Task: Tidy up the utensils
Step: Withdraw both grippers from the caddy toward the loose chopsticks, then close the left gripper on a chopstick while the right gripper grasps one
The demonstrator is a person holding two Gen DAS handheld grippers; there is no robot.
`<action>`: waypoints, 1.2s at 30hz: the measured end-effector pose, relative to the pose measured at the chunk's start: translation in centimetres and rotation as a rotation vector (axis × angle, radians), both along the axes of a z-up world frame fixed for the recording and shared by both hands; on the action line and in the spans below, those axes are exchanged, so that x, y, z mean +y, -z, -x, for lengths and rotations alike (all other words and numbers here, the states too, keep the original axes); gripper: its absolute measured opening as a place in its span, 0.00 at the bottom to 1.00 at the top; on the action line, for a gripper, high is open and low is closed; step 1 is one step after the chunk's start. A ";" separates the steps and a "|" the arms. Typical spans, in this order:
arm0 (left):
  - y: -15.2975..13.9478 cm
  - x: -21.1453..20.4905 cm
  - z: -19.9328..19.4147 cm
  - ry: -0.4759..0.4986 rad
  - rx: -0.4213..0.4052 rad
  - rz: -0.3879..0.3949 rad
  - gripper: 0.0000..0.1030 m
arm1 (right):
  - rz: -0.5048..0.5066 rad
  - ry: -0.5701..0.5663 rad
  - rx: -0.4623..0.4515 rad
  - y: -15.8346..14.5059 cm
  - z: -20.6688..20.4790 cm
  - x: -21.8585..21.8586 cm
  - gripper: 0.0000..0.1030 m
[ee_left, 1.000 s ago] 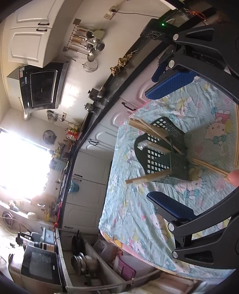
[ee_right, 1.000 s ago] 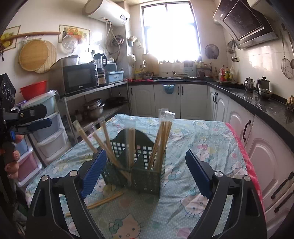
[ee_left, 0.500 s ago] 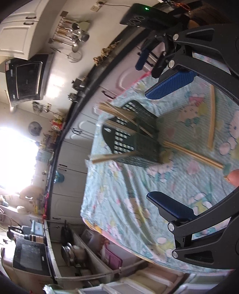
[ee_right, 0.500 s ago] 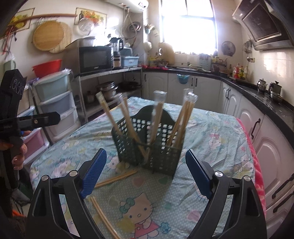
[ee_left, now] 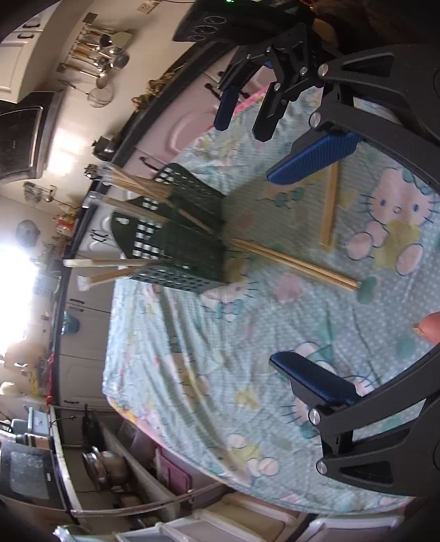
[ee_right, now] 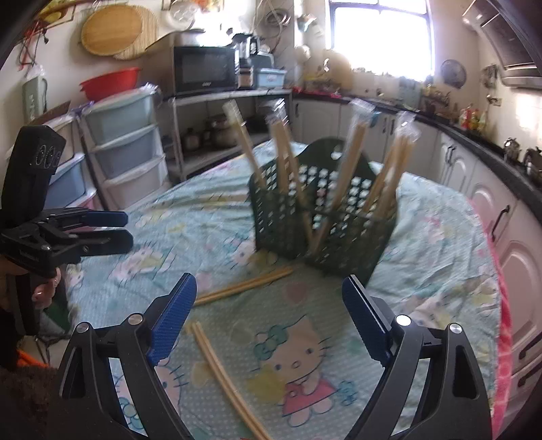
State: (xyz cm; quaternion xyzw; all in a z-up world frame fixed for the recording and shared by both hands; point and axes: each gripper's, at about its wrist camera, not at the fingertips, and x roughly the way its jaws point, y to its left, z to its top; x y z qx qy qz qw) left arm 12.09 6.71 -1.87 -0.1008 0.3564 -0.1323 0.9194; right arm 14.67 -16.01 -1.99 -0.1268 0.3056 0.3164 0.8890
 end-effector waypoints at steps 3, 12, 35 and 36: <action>1.3 0.1 0.2 0.007 0.036 0.013 0.73 | 0.028 -0.035 0.039 1.2 0.2 0.8 0.79; 4.1 0.6 0.7 0.026 0.125 0.076 0.54 | 0.113 -0.127 0.128 4.3 1.3 3.5 0.61; 8.3 -1.2 0.8 0.069 0.219 0.030 0.47 | 0.211 -0.189 0.203 8.1 1.7 5.3 0.49; 8.3 -1.3 0.8 0.070 0.219 0.029 0.46 | 0.213 -0.190 0.207 8.3 1.7 5.3 0.49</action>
